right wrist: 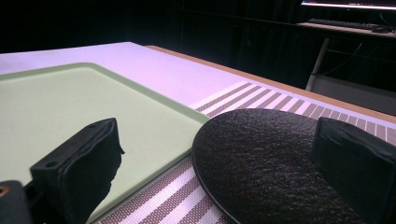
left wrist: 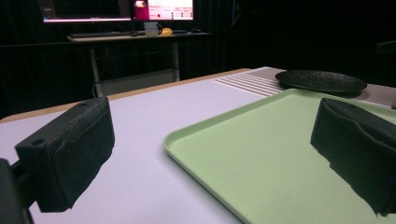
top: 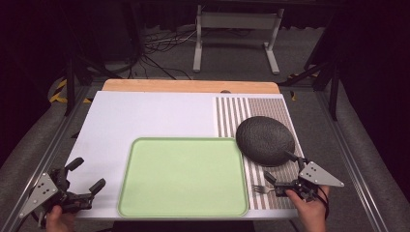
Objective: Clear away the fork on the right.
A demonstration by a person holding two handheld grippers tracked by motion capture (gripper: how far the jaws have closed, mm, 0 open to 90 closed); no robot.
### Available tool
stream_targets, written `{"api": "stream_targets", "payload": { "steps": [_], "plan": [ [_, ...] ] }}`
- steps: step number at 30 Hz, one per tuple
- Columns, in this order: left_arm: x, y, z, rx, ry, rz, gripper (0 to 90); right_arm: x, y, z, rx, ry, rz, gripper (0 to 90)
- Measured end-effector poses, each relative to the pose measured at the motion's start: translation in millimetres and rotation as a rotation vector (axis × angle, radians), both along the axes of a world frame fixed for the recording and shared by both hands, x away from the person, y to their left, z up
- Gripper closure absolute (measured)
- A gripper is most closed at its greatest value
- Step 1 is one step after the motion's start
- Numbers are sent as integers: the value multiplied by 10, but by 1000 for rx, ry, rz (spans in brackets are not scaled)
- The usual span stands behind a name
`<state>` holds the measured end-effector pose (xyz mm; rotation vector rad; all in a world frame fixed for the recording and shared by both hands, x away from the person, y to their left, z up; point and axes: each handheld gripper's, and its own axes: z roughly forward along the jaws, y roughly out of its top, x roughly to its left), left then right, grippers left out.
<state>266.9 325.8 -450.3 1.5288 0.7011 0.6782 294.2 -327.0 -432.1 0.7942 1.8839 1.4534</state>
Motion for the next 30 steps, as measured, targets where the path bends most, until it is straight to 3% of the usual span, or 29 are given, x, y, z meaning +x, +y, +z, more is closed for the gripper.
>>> {"api": "stream_targets", "payload": {
  "steps": [14, 23, 28, 29, 30],
  "plan": [
    [-6, 2, 12, 2, -7, 0, 3, 53, 27, 44, -5, 15, 16, 20],
    [-5, 7, 9, 3, -4, 2, 3, 114, -16, 189, -84, 51, 26, 17],
    [-12, 0, 13, 3, -9, 4, 3, 155, -2, 306, -137, 99, 46, 19],
    [-11, 1, 14, 4, -6, 4, 3, 183, 13, 374, -179, 151, 73, 27],
    [-9, 1, 13, 6, -6, 3, 3, 191, 17, 394, -197, 156, 74, 32]
  ]
}}
